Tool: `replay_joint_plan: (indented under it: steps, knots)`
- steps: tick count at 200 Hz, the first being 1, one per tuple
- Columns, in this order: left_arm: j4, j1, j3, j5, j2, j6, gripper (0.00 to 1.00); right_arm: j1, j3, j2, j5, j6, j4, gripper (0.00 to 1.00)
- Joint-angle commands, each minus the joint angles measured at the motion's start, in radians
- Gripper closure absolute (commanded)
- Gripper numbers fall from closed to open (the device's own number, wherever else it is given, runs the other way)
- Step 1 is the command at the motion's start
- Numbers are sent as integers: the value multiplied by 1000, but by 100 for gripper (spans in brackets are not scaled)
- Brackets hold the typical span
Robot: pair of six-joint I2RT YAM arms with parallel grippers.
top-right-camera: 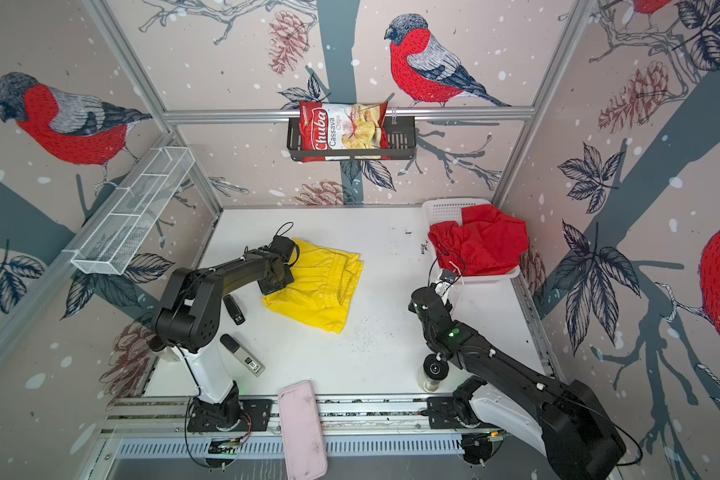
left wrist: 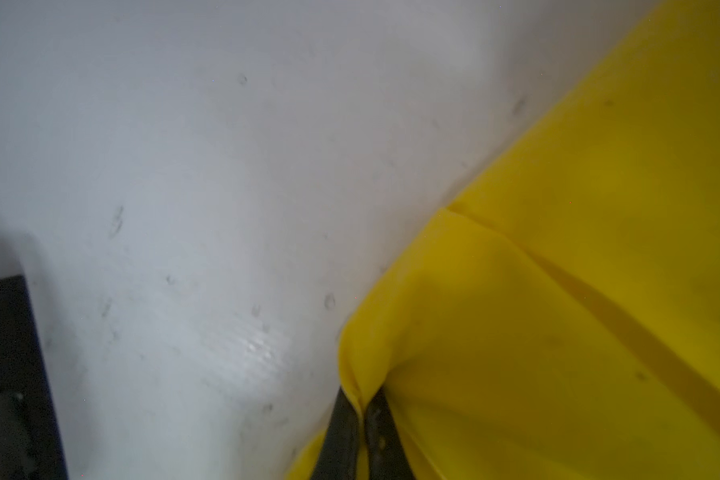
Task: Fold and stack the shorts
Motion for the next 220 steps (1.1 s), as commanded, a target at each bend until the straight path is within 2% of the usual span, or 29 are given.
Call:
replay_joint_plan:
  steps: [1,32,61,79,96,127,161,220]
  knots:
    - [-33,85,38,-18,46,-9,100,-2,2,-3,-21,-50,46,87]
    - [-13,227,86,-4,83,8,100,-3,2,-1,-28,-68,60,87]
    - [-20,307,201,-16,108,55,100,-3,2,4,-27,-70,53,87]
    - [-3,327,309,-12,153,130,100,-3,1,1,-20,-63,43,87]
    - [-23,338,452,40,245,210,100,-3,-6,-2,-12,-50,43,87]
    - [-102,345,658,12,402,251,100,-6,-5,15,-3,-22,45,87]
    - [-120,384,736,-12,475,262,100,-6,24,58,10,-15,20,87]
    - [-142,432,802,80,519,249,100,-7,100,192,12,-10,8,87]
